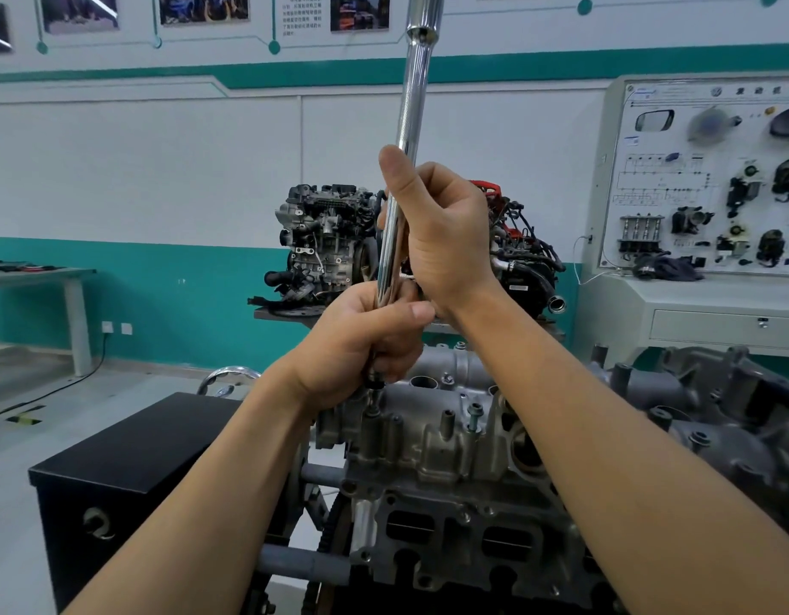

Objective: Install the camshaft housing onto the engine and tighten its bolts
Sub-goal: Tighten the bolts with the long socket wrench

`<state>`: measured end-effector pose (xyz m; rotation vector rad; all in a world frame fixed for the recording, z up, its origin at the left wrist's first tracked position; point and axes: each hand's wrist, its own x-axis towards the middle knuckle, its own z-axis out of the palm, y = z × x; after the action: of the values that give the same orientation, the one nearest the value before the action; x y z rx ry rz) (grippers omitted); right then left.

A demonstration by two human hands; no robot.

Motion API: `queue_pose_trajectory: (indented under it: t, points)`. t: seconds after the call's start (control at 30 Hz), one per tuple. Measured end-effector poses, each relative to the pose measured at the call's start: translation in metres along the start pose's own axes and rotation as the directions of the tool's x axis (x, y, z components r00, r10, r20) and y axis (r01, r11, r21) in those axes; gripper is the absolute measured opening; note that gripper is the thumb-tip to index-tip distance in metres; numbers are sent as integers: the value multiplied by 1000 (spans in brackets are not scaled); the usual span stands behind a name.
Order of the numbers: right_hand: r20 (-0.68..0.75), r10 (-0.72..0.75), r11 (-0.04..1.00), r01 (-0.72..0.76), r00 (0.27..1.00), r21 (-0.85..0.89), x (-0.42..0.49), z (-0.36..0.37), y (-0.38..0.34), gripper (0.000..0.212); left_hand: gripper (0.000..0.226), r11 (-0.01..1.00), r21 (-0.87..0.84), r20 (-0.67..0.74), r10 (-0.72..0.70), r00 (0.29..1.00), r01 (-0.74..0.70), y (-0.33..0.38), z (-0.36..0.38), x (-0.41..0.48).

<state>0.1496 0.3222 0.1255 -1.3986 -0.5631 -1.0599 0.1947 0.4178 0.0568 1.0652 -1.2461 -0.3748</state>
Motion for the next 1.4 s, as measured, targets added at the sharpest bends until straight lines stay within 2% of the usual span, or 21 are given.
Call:
queue_pose_trajectory:
  t: [0.1,0.27,0.37,0.6,0.83,0.97,1.13,1.23,1.4]
  points:
    - [47,18,999,-20,999,50,0,1,4,39,47,1000,17,-3,-26,1000,26,1,1,1]
    - [72,26,996,-32,997,85,-1,2,6,35,48,997,-7,30,-83,996,83,2,0,4]
    - [95,24,998,-30,995,58,-1,0,7,47,56,995,-14,78,-96,992,98,0,-3,5]
    - [153,58,997,-64,987,33,-3,-1,10,50,55,994,-12,123,-105,987,108,1,-5,6]
    - [191,35,999,-36,981,-3,-4,-3,15,59,50,993,41,-31,-108,994,109,3,0,1]
    - [146,-4,999,10,989,-45,-5,-3,15,61,49,988,140,-174,-46,984,72,2,10,-1]
    - [129,-61,995,70,990,-68,-5,-1,18,64,60,958,286,-354,70,933,37,-2,22,0]
    - [116,-71,994,80,991,-71,-5,-1,17,63,59,925,378,-401,128,907,36,-4,23,0]
    - [115,-87,995,91,990,-35,-5,-2,19,60,58,918,395,-414,135,900,44,-5,22,1]
